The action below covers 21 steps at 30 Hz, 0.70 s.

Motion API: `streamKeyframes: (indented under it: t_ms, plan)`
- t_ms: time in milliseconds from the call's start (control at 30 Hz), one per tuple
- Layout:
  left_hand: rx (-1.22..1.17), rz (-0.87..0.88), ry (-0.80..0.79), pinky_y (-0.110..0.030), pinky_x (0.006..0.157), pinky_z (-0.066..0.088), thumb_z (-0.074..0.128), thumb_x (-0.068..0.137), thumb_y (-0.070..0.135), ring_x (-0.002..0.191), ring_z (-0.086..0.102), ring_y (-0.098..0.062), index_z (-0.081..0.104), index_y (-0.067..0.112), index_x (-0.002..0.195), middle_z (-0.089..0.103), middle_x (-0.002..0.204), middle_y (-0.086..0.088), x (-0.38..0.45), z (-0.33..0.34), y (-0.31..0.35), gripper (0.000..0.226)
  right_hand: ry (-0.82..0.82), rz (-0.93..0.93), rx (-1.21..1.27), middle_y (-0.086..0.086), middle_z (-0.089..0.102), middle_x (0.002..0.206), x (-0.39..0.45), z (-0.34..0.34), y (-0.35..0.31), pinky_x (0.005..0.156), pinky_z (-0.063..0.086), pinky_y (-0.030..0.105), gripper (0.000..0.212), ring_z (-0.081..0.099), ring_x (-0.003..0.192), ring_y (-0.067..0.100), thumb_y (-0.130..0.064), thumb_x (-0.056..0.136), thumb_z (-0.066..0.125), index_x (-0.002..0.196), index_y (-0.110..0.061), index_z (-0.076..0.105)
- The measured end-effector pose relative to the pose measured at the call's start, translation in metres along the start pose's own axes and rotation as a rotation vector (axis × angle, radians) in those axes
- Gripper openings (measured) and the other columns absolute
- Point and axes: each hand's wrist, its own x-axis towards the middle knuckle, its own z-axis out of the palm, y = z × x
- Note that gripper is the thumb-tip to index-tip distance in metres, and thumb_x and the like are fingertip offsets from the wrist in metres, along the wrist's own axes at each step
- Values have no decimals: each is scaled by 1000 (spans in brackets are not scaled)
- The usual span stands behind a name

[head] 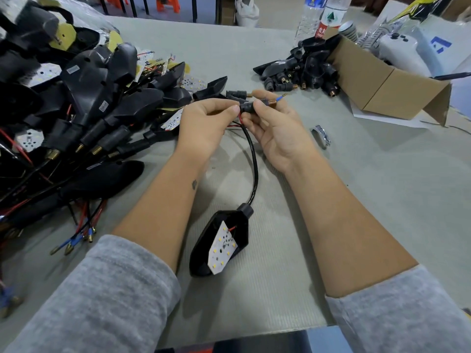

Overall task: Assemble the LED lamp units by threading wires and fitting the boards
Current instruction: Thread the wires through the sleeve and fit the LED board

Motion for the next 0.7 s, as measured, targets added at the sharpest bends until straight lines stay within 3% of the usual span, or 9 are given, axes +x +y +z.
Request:
streamKeyframes:
  t_ms: [300, 567, 700]
  plan:
    - [-66, -99, 84, -12, 55, 43, 58, 91, 6, 54, 57, 1, 62, 15, 82, 63, 73, 1, 2, 6, 2, 13, 90, -20, 77, 6, 61, 78, 3, -1, 0, 69, 58, 21, 14, 63, 66, 15, 5, 95, 53, 95, -9, 53]
    - [26, -14, 8, -12, 64, 45, 62, 92, 5, 57, 54, 4, 67, 12, 88, 63, 69, 5, -2, 4, 1, 10, 64, -46, -22, 7, 60, 77, 3, -2, 2, 64, 55, 20, 14, 62, 61, 12, 2, 94, 56, 91, -10, 51]
    - [-10, -71, -14, -17, 63, 48, 60, 94, 11, 68, 58, -6, 64, 17, 86, 63, 76, 0, -3, 6, 4, 10, 71, -32, -3, 5, 61, 75, 3, -2, 1, 66, 55, 20, 12, 60, 66, 14, 0, 94, 58, 91, -11, 52]
